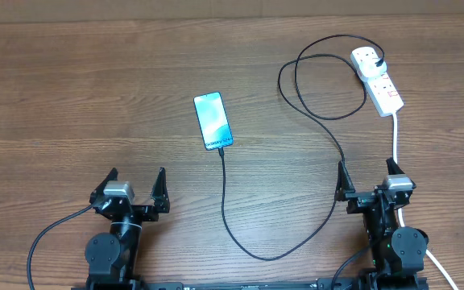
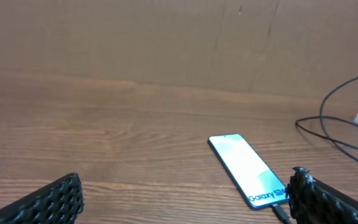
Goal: Plug charger to phone and switch on socket
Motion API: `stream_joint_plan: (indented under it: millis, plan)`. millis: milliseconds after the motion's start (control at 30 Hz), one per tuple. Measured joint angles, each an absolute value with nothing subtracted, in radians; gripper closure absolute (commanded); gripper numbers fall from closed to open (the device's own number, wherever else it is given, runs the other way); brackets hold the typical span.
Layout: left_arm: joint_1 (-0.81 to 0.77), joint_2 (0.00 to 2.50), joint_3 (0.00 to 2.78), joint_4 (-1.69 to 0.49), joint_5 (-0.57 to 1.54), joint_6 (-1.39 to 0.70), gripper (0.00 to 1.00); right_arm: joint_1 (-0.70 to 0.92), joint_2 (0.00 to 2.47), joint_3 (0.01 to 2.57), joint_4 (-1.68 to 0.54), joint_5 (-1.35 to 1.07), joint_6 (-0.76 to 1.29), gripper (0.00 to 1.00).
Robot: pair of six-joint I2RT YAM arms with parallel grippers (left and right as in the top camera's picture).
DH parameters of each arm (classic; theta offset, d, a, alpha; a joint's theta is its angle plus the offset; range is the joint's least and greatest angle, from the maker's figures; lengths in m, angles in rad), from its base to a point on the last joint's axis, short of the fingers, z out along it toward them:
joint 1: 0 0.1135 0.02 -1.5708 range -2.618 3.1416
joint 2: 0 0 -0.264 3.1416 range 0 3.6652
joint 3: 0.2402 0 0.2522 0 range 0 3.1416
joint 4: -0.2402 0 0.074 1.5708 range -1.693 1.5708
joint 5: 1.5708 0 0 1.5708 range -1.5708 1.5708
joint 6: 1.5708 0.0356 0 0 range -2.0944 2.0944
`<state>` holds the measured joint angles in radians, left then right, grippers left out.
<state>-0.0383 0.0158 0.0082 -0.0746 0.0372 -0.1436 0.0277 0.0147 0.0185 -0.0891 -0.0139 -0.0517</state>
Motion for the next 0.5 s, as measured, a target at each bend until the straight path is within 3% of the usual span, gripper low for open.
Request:
stream_joint_plan:
  millis: [500]
  plan:
    - [-0.038,0.015,0.008,-0.076,0.013,0.007,0.0,0.028,0.015,0.019,-0.09,-0.014,-0.052,0.0]
